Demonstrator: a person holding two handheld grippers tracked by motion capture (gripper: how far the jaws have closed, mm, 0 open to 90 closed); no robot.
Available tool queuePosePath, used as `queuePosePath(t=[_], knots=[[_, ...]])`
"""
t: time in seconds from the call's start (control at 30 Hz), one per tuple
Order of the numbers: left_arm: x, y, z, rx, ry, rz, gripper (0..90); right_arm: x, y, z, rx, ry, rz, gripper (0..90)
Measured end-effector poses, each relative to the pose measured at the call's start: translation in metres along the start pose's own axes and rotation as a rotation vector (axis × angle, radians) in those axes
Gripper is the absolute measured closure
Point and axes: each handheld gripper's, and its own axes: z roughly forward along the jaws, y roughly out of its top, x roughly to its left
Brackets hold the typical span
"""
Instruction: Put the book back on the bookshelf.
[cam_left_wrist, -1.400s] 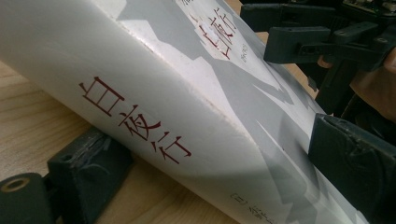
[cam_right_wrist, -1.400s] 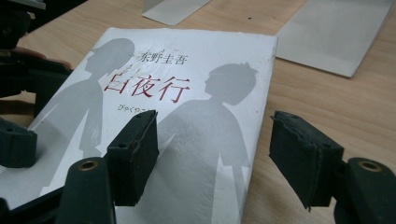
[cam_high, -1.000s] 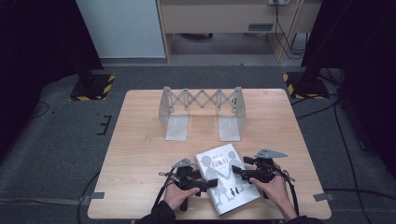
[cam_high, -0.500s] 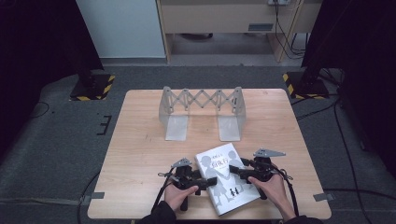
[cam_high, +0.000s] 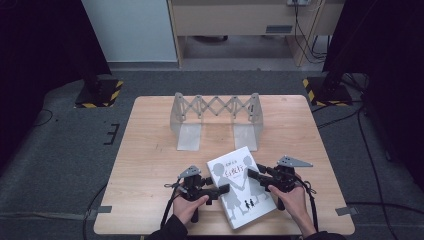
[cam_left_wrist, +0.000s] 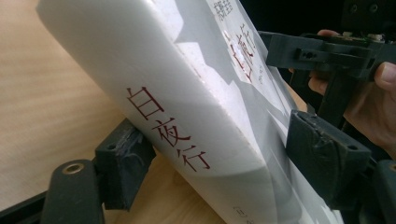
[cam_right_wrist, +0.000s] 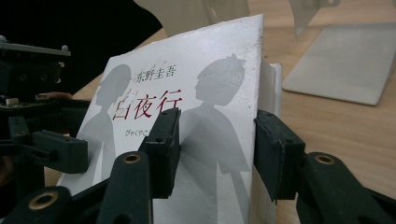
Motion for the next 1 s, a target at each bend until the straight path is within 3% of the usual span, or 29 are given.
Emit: queuePosePath(t=[0.23,0.4,0.7,1.0], knots=[[-0.001,0.008,-0.003,-0.04,-0.009,0.004,26.8,0.003,0.005,-0.007,-0.1,0.029,-0.001,63.3],[-0.004,0.014,-0.005,-0.062,0.0,0.034,28.2,0.005,0.009,-0.011,-0.167,0.046,-0.006,66.3],[-0.002,0.014,-0.004,-0.073,-0.017,0.068,28.2,0.003,0.008,-0.011,-0.173,0.052,0.001,66.4],[-0.002,0.016,0.003,-0.081,-0.046,0.051,28.0,0.003,0.008,-0.013,-0.171,0.061,-0.006,66.3]])
